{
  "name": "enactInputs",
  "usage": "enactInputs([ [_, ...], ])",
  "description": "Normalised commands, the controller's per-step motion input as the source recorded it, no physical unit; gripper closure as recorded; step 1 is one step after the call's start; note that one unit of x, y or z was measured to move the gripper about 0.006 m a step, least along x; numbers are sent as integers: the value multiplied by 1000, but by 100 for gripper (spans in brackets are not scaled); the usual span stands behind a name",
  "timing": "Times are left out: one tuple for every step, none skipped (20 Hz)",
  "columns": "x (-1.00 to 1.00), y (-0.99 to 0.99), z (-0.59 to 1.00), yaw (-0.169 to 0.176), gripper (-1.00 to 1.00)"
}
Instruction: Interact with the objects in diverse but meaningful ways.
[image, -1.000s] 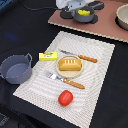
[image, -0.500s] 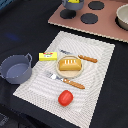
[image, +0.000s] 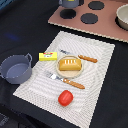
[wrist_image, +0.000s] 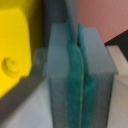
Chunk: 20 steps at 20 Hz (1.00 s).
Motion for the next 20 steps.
enactInputs([
  [0, -137, -126, 24, 100],
  [-29, -131, -160, 21, 100],
  [-6, -129, -191, 19, 100],
  [0, -143, -191, 14, 100],
  [0, -163, -174, 12, 100],
  [0, -180, -160, 9, 100],
  [0, -220, -120, 6, 100],
  [17, -237, -114, 3, 100],
  [37, -237, -103, 3, 100],
  [34, -251, -117, 0, 100],
  [26, -274, -123, 0, 100],
  [29, -297, -123, 0, 100],
  [57, -286, -117, 0, 100],
  [91, -277, -109, 0, 100],
  [86, -254, -114, 0, 100],
  [120, -223, -97, 0, 100],
  [151, -217, -131, 0, 100],
  [160, -220, -151, 0, 100],
  [157, -183, -177, 0, 100],
  [194, -117, -194, 0, 100],
])
